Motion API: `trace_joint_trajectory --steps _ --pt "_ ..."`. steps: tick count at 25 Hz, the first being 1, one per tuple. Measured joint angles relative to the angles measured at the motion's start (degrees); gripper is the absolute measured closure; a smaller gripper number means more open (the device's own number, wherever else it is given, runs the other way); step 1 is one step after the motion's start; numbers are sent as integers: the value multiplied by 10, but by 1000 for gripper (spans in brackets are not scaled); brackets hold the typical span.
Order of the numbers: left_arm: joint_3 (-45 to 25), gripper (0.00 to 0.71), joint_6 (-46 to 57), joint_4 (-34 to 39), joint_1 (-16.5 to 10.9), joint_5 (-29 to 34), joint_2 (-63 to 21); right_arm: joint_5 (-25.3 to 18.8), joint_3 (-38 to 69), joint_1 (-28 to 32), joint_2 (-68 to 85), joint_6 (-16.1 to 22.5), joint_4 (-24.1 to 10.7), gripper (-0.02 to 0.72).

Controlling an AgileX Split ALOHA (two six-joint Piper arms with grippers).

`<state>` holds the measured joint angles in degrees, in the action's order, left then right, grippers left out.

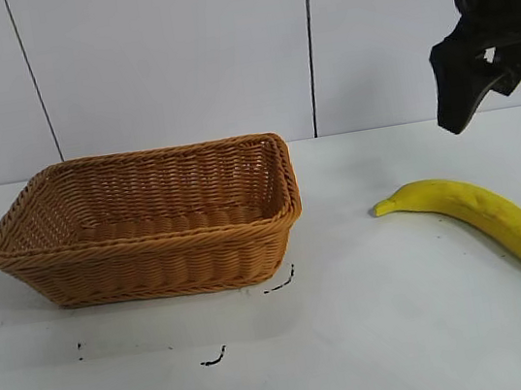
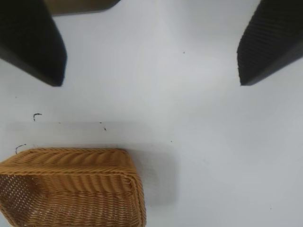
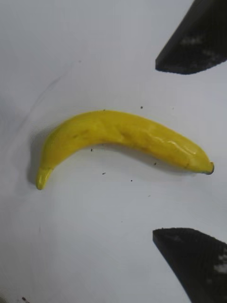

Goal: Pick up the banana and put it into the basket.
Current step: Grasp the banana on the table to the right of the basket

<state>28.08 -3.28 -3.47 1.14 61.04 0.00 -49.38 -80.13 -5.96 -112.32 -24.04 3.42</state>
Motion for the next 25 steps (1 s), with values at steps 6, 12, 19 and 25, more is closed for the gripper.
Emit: trace_joint_trajectory --steps 6,12,19,25 --pt "0 15 0 0 0 0 0 45 0 2 -53 18 -4 71" --pt "0 15 0 0 0 0 0 70 0 2 -81 42 -12 71" --pt "0 15 0 -1 0 0 0 75 0 2 -103 52 -23 71" --pt "0 15 0 -1 0 0 0 84 -1 13 -105 78 -34 111"
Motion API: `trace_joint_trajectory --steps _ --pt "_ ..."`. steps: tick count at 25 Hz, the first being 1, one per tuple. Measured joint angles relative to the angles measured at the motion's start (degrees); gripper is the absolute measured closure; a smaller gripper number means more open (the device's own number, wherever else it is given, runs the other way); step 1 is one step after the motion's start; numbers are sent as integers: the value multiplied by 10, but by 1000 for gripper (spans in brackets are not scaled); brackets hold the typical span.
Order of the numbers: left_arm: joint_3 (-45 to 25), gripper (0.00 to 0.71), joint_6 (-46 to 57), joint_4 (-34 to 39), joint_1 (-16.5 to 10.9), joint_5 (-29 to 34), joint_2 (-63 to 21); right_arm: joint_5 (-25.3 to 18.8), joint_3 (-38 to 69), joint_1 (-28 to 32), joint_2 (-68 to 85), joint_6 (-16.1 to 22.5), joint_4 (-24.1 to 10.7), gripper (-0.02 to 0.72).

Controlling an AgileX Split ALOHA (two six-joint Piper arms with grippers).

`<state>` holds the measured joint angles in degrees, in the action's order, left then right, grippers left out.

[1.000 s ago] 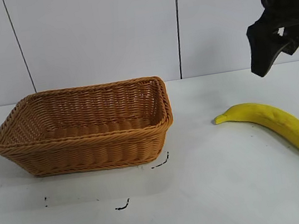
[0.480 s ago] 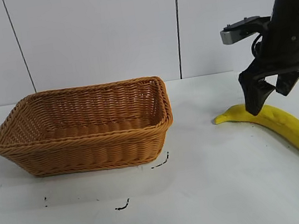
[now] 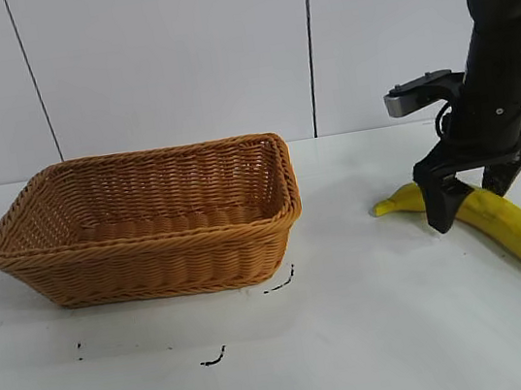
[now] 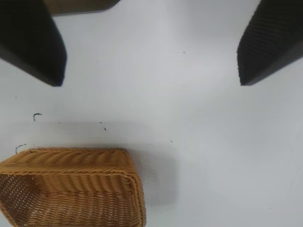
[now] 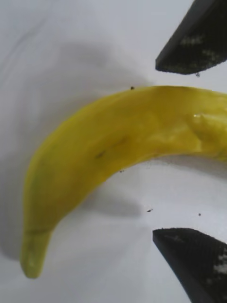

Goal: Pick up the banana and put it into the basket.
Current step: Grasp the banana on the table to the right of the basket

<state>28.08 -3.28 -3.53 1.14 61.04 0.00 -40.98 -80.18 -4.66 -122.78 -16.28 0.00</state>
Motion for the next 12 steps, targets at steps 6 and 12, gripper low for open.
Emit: trace_joint_trajectory --steps 6,12 --pt "0 15 0 0 0 0 0 -18 0 20 -4 7 -4 113" --pt "0 15 0 0 0 0 0 -20 0 6 -6 -9 8 113"
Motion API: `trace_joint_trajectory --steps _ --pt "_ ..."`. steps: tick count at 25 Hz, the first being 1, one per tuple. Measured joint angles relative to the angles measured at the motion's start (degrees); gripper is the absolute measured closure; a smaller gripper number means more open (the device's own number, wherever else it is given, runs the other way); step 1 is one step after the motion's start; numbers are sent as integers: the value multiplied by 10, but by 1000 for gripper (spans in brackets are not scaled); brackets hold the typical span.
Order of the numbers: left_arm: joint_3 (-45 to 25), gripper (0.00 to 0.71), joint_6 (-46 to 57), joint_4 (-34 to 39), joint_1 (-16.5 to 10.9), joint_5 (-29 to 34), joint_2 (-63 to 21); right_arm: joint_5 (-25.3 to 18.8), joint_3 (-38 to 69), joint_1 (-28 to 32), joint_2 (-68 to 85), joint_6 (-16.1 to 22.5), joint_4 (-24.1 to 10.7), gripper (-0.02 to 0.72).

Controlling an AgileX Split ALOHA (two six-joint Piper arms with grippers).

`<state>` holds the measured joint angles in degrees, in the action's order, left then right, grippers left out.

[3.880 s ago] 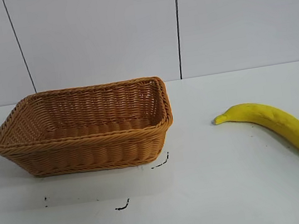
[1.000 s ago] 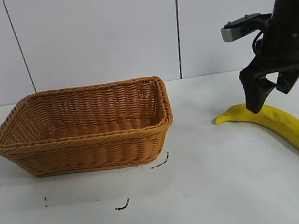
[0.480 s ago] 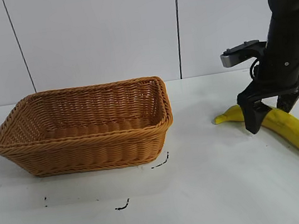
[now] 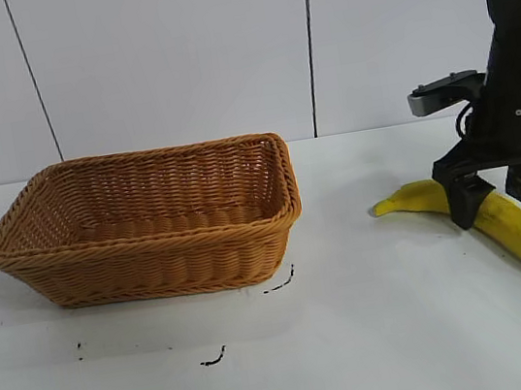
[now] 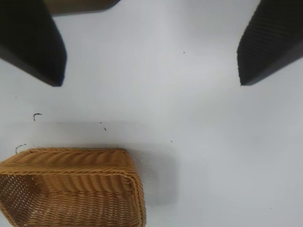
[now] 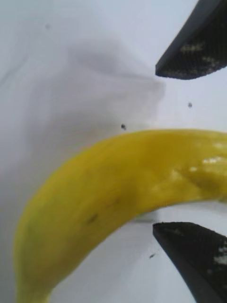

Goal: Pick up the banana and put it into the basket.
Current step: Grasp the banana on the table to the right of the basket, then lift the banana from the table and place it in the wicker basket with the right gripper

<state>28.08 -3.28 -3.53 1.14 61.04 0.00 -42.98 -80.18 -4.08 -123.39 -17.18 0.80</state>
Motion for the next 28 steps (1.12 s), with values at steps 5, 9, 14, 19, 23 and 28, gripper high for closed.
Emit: trace_joint_trajectory --steps 5,9,14,19,23,28 --pt "0 15 0 0 0 0 0 1 0 -2 -10 -1 1 157" --pt "0 15 0 0 0 0 0 0 0 -2 -11 -1 -4 393" --pt "0 15 0 0 0 0 0 -34 -13 -2 -11 -2 -14 392" --pt "0 15 0 0 0 0 0 -136 -91 -2 -11 -2 8 392" --pt "0 15 0 0 0 0 0 -224 -174 -5 -11 -2 36 392" --pt "0 15 0 0 0 0 0 -260 -274 -35 -11 5 -2 392"
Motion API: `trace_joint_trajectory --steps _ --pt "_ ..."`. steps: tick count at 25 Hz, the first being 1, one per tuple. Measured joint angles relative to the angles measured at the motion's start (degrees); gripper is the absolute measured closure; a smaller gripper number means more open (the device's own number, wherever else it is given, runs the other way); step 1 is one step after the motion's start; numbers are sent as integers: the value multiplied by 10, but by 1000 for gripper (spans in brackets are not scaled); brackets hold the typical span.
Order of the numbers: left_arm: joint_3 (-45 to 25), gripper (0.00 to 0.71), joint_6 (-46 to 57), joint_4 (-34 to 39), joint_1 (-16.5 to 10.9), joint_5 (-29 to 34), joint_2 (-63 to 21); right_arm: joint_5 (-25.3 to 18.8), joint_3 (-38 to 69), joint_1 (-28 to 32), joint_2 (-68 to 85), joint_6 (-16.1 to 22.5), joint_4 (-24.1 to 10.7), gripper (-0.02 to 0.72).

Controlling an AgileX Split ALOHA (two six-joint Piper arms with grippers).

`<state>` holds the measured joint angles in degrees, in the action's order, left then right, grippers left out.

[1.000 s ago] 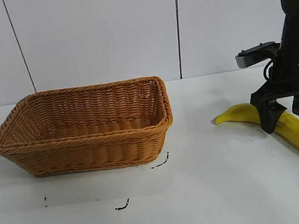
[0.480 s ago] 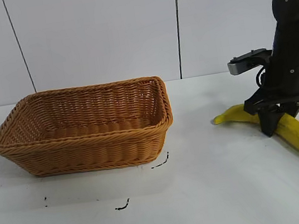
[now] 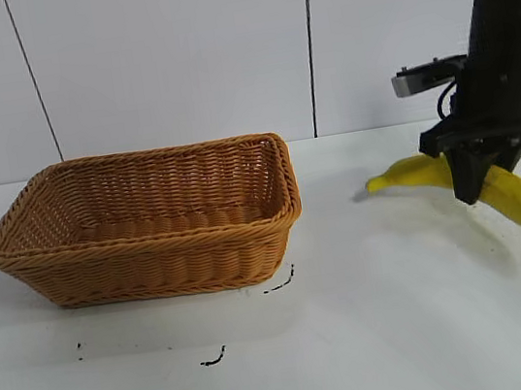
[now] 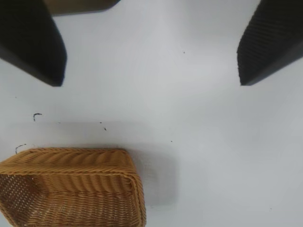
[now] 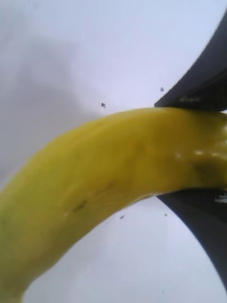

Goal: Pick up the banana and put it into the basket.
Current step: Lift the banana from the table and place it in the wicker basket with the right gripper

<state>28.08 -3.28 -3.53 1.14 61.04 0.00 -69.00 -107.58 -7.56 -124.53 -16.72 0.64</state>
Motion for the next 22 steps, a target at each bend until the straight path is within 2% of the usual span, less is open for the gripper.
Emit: trace_joint_trajectory --steps 11,17,22 --pt "0 15 0 1 0 0 0 -7 -104 -70 0 5 -13 392" --pt "0 15 0 1 0 0 0 -3 -132 -127 0 -54 -16 392" --pt "0 15 0 1 0 0 0 55 -136 -199 -3 -95 -34 392"
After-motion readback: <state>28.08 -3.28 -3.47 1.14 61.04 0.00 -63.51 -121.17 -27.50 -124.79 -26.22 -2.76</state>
